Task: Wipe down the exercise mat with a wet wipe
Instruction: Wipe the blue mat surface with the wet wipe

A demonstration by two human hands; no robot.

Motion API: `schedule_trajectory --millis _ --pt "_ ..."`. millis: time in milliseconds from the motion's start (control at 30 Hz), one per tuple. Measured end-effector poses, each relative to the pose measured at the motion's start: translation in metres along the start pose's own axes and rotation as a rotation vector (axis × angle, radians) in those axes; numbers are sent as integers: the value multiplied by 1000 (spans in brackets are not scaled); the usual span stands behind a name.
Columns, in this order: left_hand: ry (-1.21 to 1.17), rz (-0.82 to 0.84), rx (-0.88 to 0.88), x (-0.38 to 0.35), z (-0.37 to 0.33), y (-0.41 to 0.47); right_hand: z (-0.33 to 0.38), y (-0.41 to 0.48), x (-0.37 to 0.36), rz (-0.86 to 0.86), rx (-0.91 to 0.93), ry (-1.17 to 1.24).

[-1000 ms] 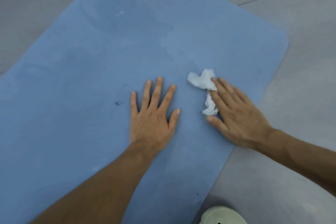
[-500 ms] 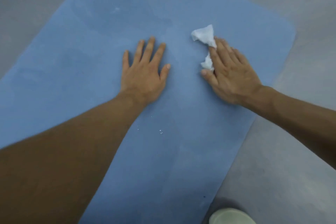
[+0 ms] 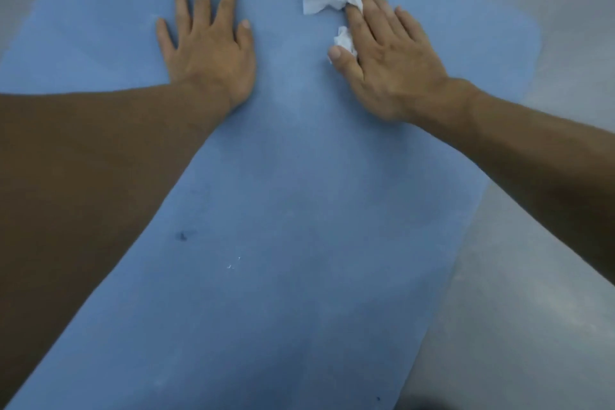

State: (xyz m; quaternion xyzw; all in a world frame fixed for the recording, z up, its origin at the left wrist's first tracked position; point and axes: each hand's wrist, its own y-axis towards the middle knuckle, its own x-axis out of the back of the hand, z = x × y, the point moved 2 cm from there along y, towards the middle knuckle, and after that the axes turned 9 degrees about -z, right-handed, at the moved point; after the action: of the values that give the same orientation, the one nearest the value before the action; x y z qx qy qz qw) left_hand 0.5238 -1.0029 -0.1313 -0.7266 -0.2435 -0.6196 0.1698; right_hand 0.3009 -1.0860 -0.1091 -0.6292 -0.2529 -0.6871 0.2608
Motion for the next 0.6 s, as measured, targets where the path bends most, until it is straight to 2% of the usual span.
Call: schedule_trajectory --millis 100,233,367,500,600 --pt "-6 -50 -6 -4 2 -2 18 7 -2 21 54 5" --pt "22 -76 -28 -4 3 -4 57 -37 -6 26 311 28" --pt "19 -87 -43 -4 2 -5 63 -60 -10 31 431 78" --pt "15 -62 -36 -2 2 -5 45 -27 -9 -26 395 13" --pt "17 -58 -36 -1 1 -6 21 24 -11 -71 200 -63"
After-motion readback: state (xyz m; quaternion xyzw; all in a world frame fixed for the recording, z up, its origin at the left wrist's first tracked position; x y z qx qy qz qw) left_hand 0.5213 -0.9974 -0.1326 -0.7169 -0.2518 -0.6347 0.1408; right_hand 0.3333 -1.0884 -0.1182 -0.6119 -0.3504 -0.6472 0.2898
